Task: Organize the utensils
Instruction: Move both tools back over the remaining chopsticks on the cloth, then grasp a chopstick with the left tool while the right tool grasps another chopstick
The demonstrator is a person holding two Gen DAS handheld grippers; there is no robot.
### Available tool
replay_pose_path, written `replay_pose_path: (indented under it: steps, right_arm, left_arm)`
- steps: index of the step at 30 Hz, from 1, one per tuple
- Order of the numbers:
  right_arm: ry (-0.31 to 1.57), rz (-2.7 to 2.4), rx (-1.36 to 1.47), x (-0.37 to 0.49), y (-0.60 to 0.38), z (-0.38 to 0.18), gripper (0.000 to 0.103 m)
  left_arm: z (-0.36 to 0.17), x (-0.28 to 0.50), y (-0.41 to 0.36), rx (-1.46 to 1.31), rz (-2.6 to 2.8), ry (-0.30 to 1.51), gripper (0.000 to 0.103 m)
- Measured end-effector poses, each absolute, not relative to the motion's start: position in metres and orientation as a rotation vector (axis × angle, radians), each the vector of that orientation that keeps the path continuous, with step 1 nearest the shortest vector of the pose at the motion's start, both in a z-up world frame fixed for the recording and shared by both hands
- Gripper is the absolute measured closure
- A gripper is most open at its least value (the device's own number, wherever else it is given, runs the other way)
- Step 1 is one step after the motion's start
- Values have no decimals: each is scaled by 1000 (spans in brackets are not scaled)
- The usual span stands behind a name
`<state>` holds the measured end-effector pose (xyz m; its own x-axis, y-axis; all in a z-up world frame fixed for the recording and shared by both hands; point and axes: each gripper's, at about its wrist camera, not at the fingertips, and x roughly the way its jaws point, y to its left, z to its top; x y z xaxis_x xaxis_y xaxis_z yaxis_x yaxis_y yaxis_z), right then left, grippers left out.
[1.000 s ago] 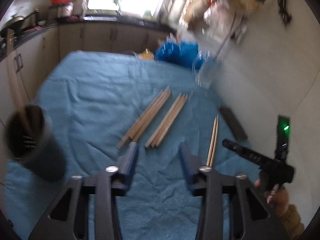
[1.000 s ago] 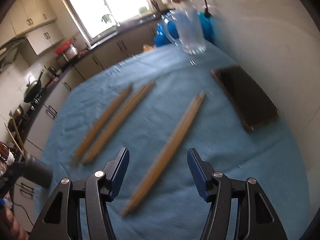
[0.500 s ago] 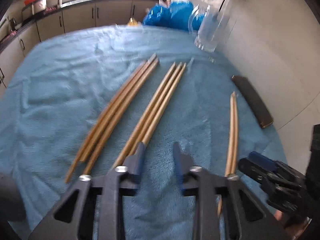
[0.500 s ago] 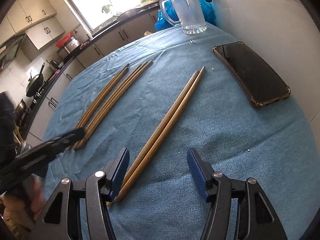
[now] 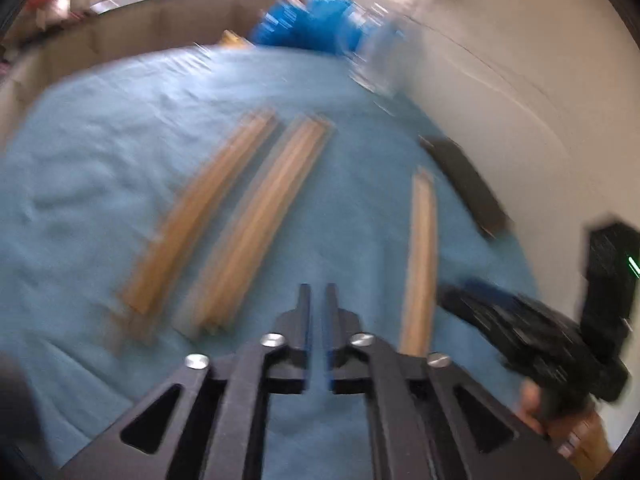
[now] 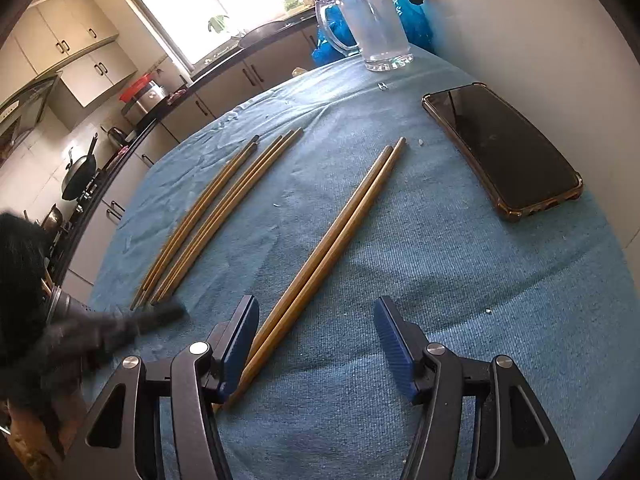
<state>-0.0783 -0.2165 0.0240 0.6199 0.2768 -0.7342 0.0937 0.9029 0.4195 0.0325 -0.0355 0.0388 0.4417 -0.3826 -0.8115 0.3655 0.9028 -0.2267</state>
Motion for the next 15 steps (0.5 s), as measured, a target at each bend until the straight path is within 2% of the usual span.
replay_pose_path:
  steps: [1, 6, 10, 15]
  right_arm:
    - [900, 109, 443, -78, -216, 24, 38]
    - [889, 108, 417, -78, -213, 24, 38]
    - [888, 115, 416, -77, -213, 24, 38]
    - [876, 121, 409, -78, -212, 23, 38]
  left_arm:
    - [38, 42, -32, -18, -424, 994, 78]
    - [23, 69, -37, -7, -377, 1022, 77]
    - [12, 69, -41, -110, -494, 1154, 90]
    - [10, 39, -56, -13, -547, 1165, 92]
